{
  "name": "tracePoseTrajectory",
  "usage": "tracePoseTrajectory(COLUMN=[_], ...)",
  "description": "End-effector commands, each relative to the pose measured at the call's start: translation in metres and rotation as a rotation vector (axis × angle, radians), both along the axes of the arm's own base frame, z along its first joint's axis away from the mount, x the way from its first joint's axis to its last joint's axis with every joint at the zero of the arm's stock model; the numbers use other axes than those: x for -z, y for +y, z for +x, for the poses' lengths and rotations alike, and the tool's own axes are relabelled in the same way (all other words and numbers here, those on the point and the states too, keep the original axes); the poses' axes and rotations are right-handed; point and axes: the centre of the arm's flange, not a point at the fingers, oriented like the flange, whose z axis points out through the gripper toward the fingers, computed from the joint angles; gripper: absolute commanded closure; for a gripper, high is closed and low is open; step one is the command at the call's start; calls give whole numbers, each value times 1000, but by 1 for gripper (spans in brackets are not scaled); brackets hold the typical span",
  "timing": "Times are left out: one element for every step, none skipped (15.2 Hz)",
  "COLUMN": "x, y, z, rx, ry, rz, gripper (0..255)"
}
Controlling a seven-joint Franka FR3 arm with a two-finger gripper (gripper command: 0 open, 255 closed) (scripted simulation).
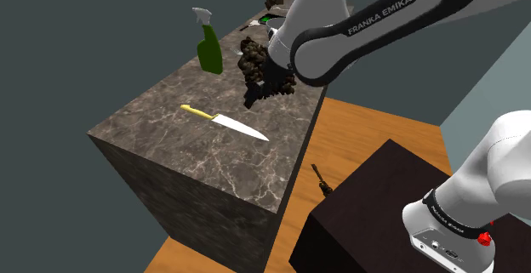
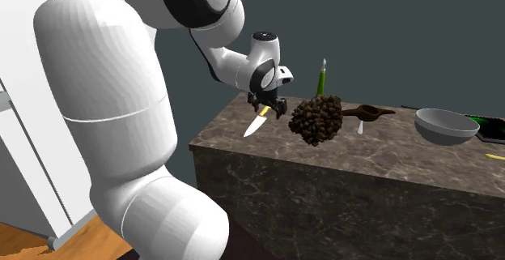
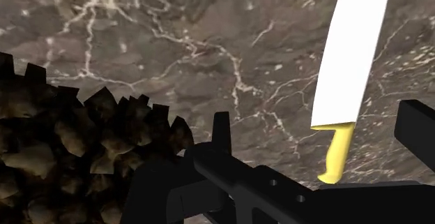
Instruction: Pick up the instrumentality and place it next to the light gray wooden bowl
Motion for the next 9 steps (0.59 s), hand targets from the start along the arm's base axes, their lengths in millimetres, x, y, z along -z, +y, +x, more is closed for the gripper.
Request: tracePoseTrajectory(x=[11, 16, 21, 26, 31, 35, 40, 41, 45], y=[17, 26, 35, 45, 54, 63, 73, 75, 77], z=[13, 19, 25, 31, 37, 42, 48, 49, 51], rx=[-20, -30, -40, -51, -61, -71, -81, -83, -83], ry=[-26, -38, -50, -62, -74, -86, -98, -100, -100], rz=[9, 13, 17, 21, 25, 28, 32, 33, 33], gripper=[0, 0, 0, 0, 0, 0, 0, 0, 0])
